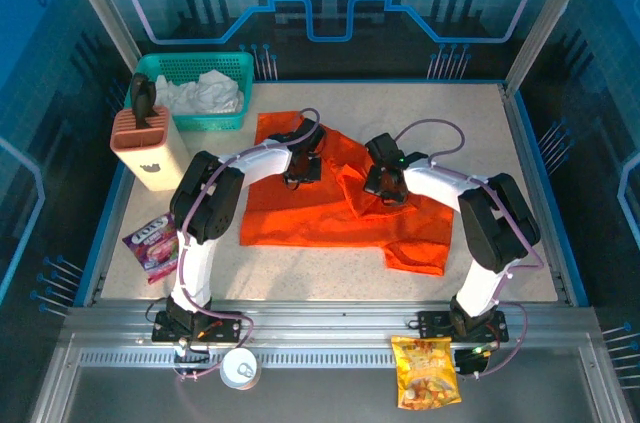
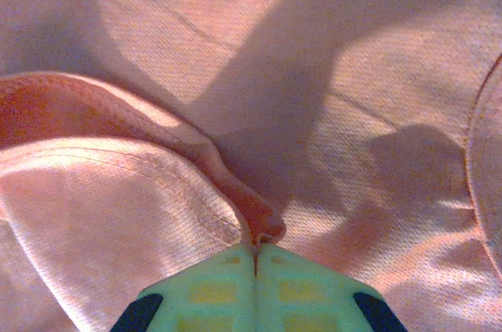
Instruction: Fold and stack the t-shirts
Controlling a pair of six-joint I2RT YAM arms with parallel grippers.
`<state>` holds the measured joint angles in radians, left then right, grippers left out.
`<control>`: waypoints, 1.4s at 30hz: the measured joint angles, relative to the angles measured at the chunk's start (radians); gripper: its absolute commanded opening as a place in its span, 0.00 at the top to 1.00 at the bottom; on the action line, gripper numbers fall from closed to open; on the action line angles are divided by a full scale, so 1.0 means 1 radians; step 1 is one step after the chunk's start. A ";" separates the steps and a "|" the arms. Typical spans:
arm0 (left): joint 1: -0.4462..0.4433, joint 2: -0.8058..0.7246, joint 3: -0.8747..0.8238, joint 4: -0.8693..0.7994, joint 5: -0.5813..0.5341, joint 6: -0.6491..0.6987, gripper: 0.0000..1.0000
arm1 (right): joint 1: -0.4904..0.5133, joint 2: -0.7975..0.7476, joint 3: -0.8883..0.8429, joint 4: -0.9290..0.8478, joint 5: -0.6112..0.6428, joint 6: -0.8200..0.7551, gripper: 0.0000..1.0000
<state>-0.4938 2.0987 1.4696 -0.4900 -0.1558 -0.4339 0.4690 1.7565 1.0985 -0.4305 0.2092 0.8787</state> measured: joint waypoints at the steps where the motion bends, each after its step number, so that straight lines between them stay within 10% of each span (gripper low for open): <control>1: 0.000 0.000 0.000 0.000 0.000 0.000 1.00 | -0.005 0.002 0.016 -0.007 -0.001 -0.015 1.00; 13: 0.000 -0.003 -0.004 0.003 0.000 0.000 1.00 | -0.246 0.177 0.539 0.008 -0.022 -0.461 1.00; 24: 0.000 -0.003 -0.003 0.003 0.009 0.022 1.00 | -0.382 0.757 1.286 -0.019 -0.086 -0.728 1.00; 34: 0.000 -0.002 0.000 0.002 0.013 0.061 1.00 | -0.383 0.922 1.363 0.003 -0.036 -0.768 0.99; 38: 0.000 -0.003 0.000 0.002 0.011 0.069 1.00 | -0.383 0.921 1.363 0.032 0.041 -0.767 0.50; 42: -0.001 -0.019 -0.002 -0.002 -0.007 0.077 0.78 | -0.390 0.875 1.313 0.002 0.124 -0.729 0.37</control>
<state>-0.4950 2.0792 1.4673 -0.4919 -0.1631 -0.3565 0.0788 2.6316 2.4111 -0.4286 0.3328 0.1497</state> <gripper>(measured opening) 0.123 0.611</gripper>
